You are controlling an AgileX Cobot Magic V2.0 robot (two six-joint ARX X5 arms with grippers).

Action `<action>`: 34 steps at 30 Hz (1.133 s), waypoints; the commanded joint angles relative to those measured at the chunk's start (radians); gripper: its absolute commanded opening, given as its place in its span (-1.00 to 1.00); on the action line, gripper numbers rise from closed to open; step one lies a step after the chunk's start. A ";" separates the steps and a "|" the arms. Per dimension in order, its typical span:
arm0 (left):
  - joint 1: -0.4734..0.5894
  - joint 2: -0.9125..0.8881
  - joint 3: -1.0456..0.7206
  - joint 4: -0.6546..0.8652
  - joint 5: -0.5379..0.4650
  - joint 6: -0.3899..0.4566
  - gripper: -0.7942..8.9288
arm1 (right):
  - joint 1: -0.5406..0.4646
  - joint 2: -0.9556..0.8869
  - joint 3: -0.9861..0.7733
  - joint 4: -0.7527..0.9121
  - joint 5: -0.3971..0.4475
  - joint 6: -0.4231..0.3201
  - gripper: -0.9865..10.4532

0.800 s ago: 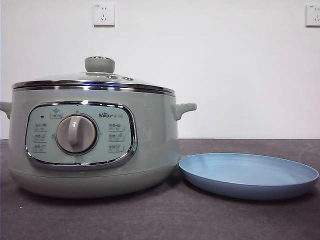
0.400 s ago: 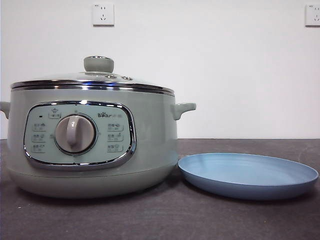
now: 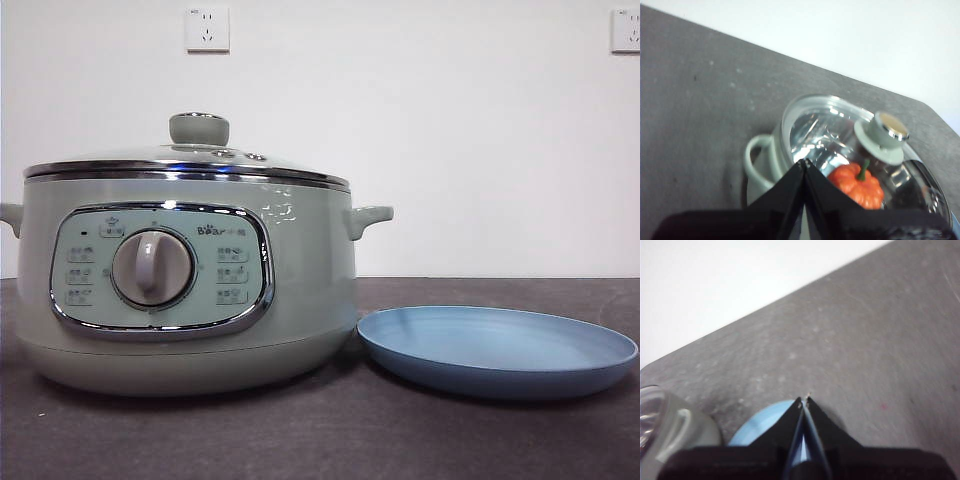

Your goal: Take the pumpkin out from the steamer,put the pumpkin in the blue plate,close the lid

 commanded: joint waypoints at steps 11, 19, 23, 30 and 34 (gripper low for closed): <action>0.001 0.328 0.370 -0.133 0.101 0.202 -0.85 | -0.002 0.313 0.380 -0.117 -0.160 -0.268 -0.82; -0.028 0.417 0.502 -0.182 0.168 0.226 -0.59 | -0.002 0.447 0.543 -0.171 -0.348 -0.348 -0.73; -0.064 0.441 0.538 -0.190 0.165 0.222 0.04 | -0.002 0.471 0.561 -0.173 -0.346 -0.338 -0.14; -0.192 0.542 0.610 -0.217 0.151 0.223 0.00 | -0.001 0.492 0.561 -0.189 -0.348 -0.310 0.00; -0.296 0.633 0.672 -0.270 0.069 0.259 0.00 | 0.010 0.494 0.561 -0.200 -0.347 -0.311 0.00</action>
